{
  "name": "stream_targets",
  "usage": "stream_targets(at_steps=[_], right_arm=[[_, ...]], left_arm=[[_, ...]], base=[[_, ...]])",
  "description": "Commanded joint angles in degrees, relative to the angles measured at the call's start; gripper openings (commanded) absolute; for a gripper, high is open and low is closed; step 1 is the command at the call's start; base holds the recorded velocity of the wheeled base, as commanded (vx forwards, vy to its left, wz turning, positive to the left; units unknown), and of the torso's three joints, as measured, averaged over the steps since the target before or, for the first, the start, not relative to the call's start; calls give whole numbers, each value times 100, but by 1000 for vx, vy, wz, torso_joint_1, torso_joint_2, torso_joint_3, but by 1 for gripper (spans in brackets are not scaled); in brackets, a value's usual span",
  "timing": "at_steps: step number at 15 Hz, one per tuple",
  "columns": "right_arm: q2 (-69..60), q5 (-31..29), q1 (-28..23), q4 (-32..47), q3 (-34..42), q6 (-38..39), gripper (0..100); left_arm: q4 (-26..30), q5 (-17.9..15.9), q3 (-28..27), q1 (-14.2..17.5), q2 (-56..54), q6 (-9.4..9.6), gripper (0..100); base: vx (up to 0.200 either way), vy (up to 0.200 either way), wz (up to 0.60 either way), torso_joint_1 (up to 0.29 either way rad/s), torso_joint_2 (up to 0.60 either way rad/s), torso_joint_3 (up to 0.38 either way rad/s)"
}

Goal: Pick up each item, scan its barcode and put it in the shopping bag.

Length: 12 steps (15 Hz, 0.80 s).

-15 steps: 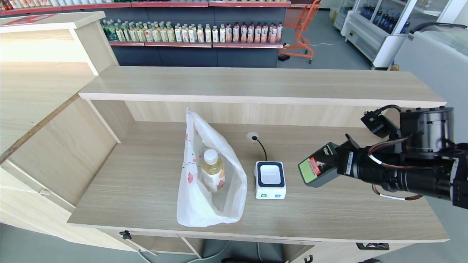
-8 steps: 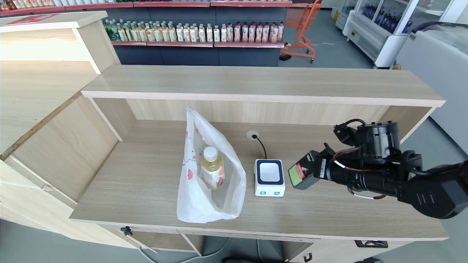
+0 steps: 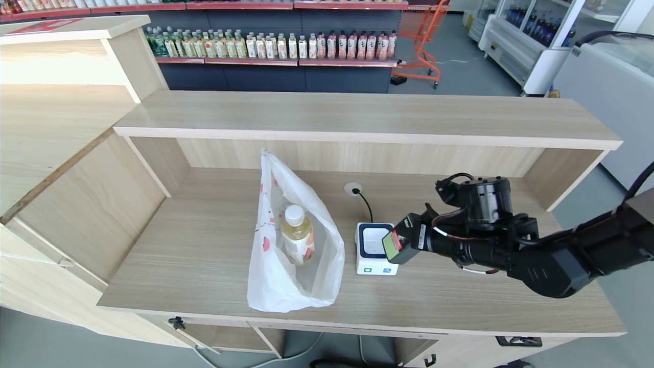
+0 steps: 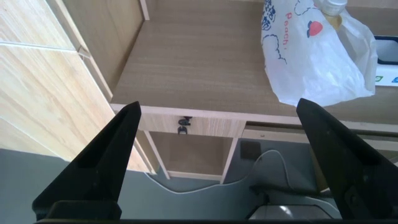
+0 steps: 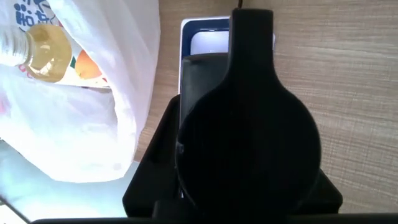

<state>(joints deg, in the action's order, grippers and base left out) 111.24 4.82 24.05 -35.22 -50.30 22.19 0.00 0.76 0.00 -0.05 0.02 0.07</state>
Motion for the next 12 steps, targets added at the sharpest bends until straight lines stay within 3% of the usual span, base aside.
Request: stream_targets(at_steps=[1, 5, 12], right_arm=[[249, 11, 100, -3, -208, 14, 0], [706, 2, 232, -3, -753, 14, 0], [1234, -121, 355, -293, -947, -4, 0]], left_arm=[[0, 4, 0, 5, -2, 1, 100], [0, 4, 0, 5, -2, 1, 100], [0, 4, 0, -4, -2, -7, 100]], base=[[0, 0, 0, 0, 0, 0], [0, 0, 0, 0, 0, 0], [0, 0, 0, 0, 0, 0]])
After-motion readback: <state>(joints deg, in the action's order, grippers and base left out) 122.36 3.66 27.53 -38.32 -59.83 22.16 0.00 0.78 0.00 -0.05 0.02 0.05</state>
